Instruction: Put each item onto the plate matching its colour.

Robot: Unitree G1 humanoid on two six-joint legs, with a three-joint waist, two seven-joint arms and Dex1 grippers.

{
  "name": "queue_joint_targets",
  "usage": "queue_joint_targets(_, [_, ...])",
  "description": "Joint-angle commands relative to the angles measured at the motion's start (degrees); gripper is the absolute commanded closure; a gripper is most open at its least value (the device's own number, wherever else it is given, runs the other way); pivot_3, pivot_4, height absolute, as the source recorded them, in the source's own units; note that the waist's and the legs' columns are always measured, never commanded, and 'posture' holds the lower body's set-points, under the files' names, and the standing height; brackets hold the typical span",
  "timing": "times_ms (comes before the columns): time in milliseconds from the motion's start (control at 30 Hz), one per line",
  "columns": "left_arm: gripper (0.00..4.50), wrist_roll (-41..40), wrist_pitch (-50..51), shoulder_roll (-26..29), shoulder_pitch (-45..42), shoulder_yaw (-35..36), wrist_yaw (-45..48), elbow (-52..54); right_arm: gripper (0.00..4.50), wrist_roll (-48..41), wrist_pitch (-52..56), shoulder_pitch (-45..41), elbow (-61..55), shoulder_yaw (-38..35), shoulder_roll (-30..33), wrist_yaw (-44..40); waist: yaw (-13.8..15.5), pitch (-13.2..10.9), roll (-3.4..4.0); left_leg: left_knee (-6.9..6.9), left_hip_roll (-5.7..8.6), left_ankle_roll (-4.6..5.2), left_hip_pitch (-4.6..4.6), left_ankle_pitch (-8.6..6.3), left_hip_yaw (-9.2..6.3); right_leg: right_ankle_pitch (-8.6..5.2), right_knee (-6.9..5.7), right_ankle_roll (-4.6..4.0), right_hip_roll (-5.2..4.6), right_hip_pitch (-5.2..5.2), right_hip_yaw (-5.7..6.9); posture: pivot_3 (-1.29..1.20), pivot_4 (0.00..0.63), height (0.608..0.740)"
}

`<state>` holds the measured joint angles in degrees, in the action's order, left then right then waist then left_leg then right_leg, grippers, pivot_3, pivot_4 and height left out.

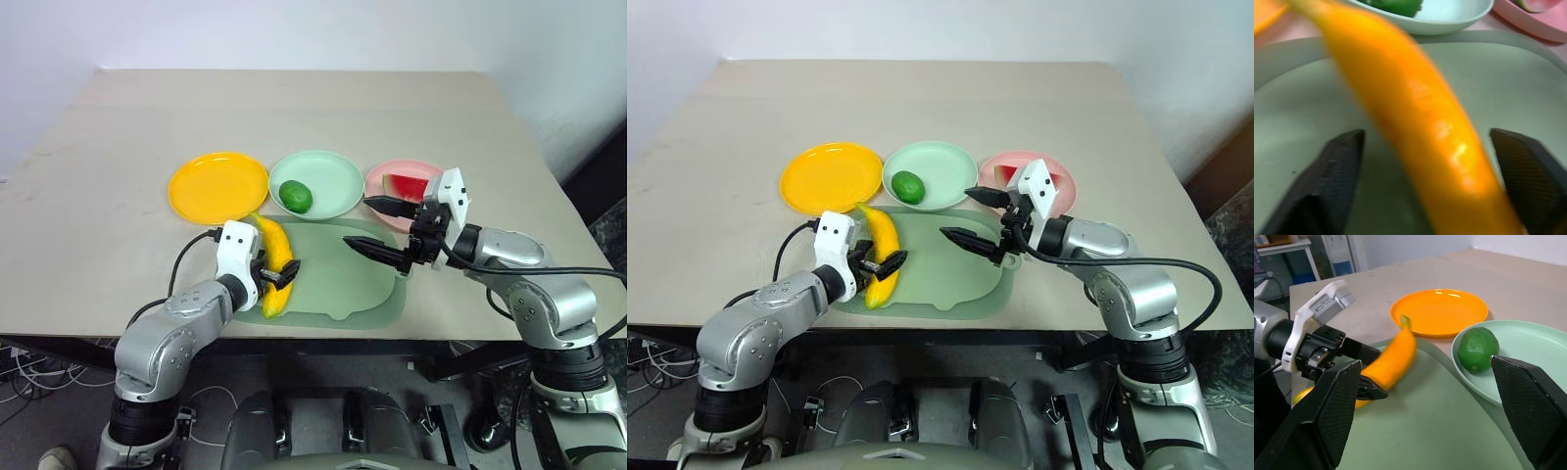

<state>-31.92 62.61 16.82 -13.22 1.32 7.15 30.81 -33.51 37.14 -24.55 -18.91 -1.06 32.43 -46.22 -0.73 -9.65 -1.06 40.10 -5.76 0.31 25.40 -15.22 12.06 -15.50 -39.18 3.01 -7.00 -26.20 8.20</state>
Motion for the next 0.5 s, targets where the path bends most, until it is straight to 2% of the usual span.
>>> queue_joint_targets(33, [1.49,0.11,1.10,0.56,0.01,0.73,0.44,-0.15,0.00,-0.41,-0.40,-0.25,-1.97,-1.09,0.49,0.52,0.01,0.00,0.00,0.00,0.00,0.00,0.00,0.00,0.00,0.00,0.00,0.00,0.00,0.01,0.00,0.00,0.150,0.695])
queue_joint_targets(133, [2.32,-0.11,0.85,0.98,0.00,0.92,1.18,-0.02,0.00,0.06,-0.69,-0.85,-1.23,-0.81,0.37,0.81,-0.01,0.01,0.00,0.01,0.00,0.00,-0.05,0.00,-0.01,0.00,-0.01,0.00,0.00,0.06,0.00,0.00,0.150,0.695])
queue_joint_targets(200, [2.66,-0.10,0.25,0.92,-0.03,1.52,1.25,0.09,0.00,0.41,-0.95,-1.19,-0.69,-0.66,0.33,0.93,0.00,0.01,0.00,0.01,0.00,-0.01,-0.05,0.00,-0.01,0.00,-0.01,0.00,0.00,0.06,0.00,0.00,0.150,0.695])
queue_joint_targets(500, [2.68,0.88,-7.24,-2.43,-2.61,6.93,-1.19,0.51,0.00,0.56,-1.62,-2.01,-0.12,0.35,-1.39,0.90,0.17,0.00,-0.01,0.02,0.01,0.00,-0.01,0.00,-0.01,0.00,-0.01,0.00,-0.01,0.04,0.00,0.00,0.150,0.695])
